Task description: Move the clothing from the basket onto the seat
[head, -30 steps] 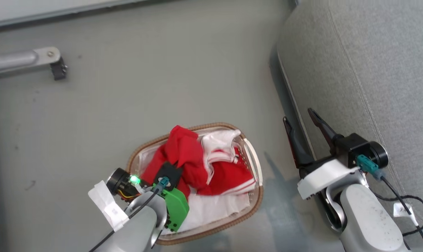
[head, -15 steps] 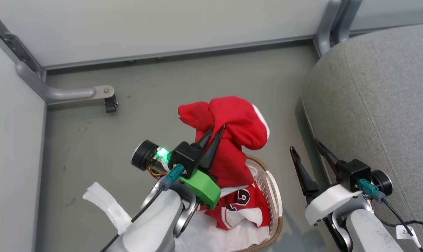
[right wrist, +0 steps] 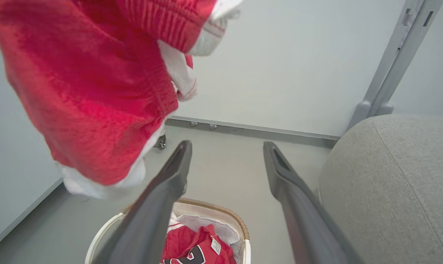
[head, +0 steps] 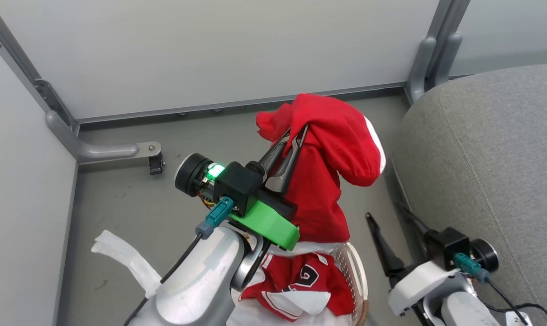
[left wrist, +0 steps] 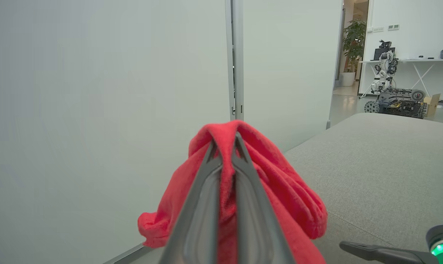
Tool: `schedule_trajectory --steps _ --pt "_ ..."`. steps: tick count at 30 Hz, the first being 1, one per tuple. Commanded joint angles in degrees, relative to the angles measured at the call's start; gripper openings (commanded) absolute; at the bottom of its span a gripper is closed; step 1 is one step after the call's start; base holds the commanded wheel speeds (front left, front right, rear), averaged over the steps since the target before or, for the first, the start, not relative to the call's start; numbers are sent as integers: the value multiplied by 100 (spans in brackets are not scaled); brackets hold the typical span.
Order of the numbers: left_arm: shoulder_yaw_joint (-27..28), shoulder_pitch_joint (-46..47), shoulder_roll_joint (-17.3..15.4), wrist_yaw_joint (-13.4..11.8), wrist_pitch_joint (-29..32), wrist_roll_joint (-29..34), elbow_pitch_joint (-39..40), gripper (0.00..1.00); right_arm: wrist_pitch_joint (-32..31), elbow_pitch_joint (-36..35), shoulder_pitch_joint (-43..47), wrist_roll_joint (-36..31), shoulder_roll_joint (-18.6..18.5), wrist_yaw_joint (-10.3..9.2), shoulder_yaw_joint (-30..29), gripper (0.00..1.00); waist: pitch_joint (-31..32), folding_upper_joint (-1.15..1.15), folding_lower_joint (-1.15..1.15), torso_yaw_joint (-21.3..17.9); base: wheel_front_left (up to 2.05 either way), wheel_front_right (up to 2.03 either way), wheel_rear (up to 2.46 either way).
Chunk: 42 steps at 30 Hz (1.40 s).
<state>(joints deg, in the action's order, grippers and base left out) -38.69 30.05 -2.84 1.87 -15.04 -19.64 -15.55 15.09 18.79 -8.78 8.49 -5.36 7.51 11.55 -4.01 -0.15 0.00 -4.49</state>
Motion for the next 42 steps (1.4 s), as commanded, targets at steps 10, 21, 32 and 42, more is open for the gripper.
schedule_trajectory --steps 10,21,32,42 --pt "-137 55 -12 -63 -21 -143 -52 0 10 -1137 -291 129 -336 -4 1294 100 -28 15 0 39 0 0 0" --pt "-527 35 -12 -91 -21 -350 -1 0 10 -853 -813 27 -110 -4 1684 100 -22 15 0 217 0 0 0" --pt "-764 -60 -12 -154 -15 -500 -72 100 10 -182 -972 130 137 -5 1206 0 -151 15 0 246 0 0 0" --pt "-417 -315 -10 63 -9 -199 -288 100 10 -593 -572 71 1 -5 318 0 -395 15 0 -1093 0 0 0"
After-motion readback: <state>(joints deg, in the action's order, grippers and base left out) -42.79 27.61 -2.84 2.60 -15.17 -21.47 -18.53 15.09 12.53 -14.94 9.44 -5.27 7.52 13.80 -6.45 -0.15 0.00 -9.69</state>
